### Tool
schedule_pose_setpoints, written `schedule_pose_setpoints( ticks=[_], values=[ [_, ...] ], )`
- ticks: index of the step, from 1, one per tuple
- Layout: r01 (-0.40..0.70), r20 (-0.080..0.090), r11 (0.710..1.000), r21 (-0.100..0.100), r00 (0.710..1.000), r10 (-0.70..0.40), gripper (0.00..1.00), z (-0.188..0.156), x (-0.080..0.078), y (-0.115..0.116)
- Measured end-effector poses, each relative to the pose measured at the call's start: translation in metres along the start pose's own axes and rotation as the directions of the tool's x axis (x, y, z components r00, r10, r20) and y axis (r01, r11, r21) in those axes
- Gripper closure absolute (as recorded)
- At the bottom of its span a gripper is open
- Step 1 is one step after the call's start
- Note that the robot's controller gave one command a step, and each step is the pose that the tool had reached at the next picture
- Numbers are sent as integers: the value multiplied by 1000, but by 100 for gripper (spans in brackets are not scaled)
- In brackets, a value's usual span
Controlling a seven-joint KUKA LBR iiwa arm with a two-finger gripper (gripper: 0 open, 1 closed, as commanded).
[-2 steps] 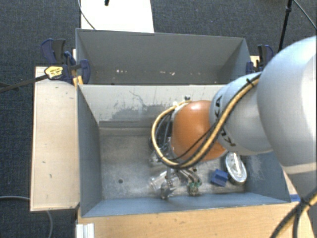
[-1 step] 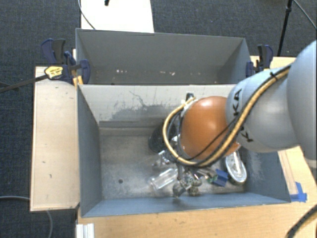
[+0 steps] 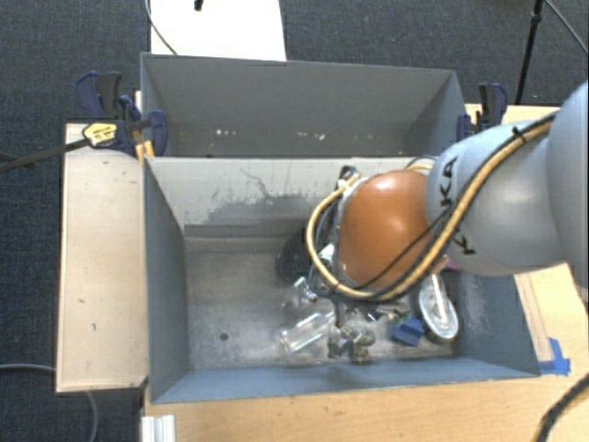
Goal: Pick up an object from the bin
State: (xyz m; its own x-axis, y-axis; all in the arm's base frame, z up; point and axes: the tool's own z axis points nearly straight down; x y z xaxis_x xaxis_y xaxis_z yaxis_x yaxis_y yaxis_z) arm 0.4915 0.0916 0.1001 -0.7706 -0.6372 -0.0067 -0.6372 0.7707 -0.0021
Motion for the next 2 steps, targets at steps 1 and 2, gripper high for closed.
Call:
schedule_pose_setpoints(
  ticks=[1, 2],
  values=[
    [191, -1, 982, -1, 982, -191, 0, 28, -2, 1],
    [187, -2, 982, -1, 982, -187, 0, 27, -3, 1]
  ],
)
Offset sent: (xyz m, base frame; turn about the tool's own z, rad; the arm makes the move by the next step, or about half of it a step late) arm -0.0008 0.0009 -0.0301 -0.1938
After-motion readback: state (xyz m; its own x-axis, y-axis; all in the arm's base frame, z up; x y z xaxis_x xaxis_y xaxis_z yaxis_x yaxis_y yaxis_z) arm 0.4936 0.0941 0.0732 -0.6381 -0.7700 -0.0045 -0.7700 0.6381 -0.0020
